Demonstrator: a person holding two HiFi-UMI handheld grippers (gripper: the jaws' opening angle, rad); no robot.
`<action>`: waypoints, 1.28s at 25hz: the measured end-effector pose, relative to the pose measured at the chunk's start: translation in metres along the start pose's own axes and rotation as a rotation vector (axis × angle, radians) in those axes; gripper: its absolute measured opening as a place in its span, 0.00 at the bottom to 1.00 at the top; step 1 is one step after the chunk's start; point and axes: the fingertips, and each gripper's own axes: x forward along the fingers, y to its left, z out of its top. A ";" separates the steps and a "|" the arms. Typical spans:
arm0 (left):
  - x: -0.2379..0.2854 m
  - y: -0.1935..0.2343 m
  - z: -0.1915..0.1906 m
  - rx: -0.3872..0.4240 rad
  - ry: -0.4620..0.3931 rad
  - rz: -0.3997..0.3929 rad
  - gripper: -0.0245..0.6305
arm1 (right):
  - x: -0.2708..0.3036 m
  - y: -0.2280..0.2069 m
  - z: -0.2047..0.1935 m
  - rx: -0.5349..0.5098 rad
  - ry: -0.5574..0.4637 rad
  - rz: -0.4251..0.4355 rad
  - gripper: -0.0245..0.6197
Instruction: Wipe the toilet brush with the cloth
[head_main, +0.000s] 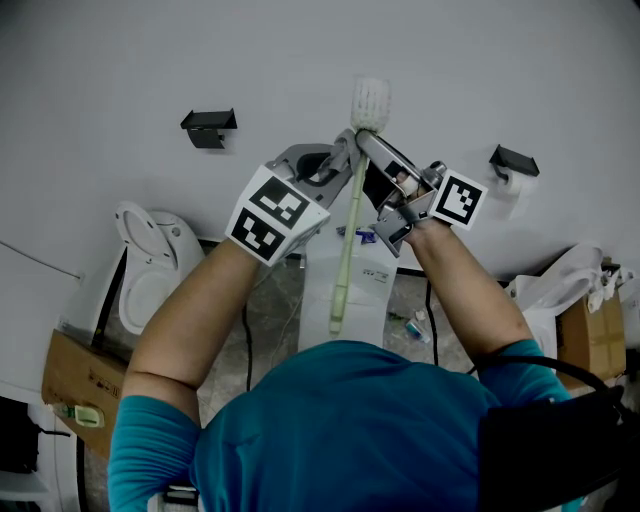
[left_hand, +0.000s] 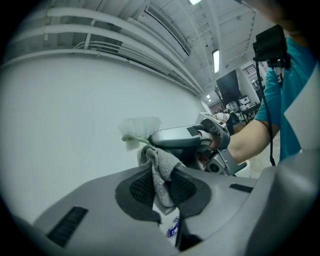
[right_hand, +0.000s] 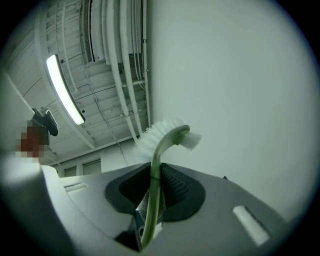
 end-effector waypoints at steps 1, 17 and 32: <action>0.001 0.000 -0.001 0.006 0.003 -0.003 0.10 | 0.001 -0.001 0.001 0.002 -0.002 -0.002 0.14; 0.007 -0.016 -0.010 0.043 0.036 -0.018 0.10 | 0.003 -0.011 0.009 -0.043 -0.037 -0.043 0.14; 0.002 -0.033 -0.012 0.033 0.027 -0.042 0.10 | -0.001 -0.012 0.017 -0.040 -0.081 -0.054 0.14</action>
